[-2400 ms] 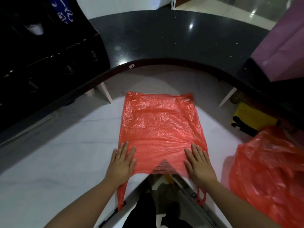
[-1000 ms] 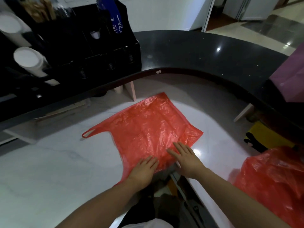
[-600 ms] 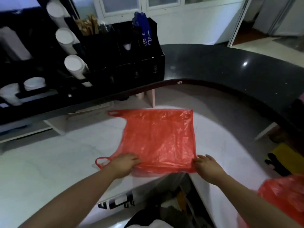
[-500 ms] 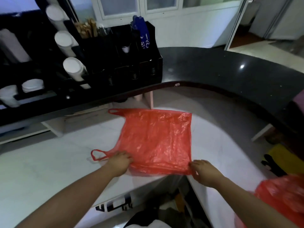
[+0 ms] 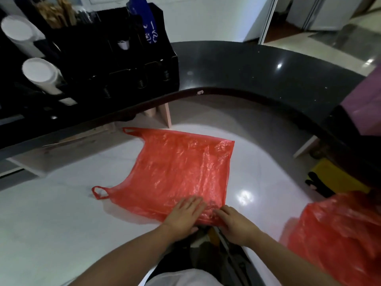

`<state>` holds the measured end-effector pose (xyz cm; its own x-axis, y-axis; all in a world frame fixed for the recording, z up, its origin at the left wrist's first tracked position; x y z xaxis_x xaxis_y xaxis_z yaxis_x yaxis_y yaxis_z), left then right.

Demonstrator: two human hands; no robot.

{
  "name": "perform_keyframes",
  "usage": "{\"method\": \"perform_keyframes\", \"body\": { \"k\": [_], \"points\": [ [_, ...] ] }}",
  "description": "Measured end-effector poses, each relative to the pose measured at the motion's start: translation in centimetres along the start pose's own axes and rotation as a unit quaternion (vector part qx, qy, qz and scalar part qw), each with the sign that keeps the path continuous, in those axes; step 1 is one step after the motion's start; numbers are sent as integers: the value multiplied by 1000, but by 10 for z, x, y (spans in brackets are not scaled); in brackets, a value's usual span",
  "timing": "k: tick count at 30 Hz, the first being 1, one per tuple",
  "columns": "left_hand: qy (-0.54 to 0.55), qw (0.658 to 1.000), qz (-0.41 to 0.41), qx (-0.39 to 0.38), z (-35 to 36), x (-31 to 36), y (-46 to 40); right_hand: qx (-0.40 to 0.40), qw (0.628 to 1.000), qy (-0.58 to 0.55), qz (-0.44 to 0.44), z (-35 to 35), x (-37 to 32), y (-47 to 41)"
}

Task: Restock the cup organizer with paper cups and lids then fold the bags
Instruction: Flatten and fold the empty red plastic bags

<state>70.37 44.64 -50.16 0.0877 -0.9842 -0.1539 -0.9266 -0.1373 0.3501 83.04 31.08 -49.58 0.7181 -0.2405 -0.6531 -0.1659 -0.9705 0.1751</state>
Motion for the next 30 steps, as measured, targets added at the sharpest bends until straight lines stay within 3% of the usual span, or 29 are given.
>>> {"method": "perform_keyframes", "body": {
  "k": [5,12,15,17,20,23,30],
  "points": [
    [-6,999,42,-1,15,5,-4,56,994,-44,89,-28,1,-4],
    [10,990,80,118,-11,1,-5,139,950,-113,256,-58,46,-21],
    [38,980,96,168,-27,-19,8,204,894,-219,335,-75,60,-34],
    [53,973,105,199,-40,-34,16,253,836,-313,372,-84,77,-44],
    [86,959,114,243,-60,-47,28,319,747,-448,375,-93,97,-62],
    [98,955,126,248,-69,-59,36,341,680,-536,367,-99,101,-83],
    [85,959,173,206,-68,-77,33,308,648,-580,386,-99,89,-117]
  ]
}}
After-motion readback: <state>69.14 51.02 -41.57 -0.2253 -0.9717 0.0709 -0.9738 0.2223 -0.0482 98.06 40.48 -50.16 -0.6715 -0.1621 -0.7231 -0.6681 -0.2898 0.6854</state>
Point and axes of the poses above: each hand's wrist, its own y-axis away from the middle knuckle, its own z-axis out of the palm, x = y × z, the point moved 6 cm from there along -y, towards the middle knuckle, and after that the axes turned 13 degrees about -y, right-handed, at the moved point
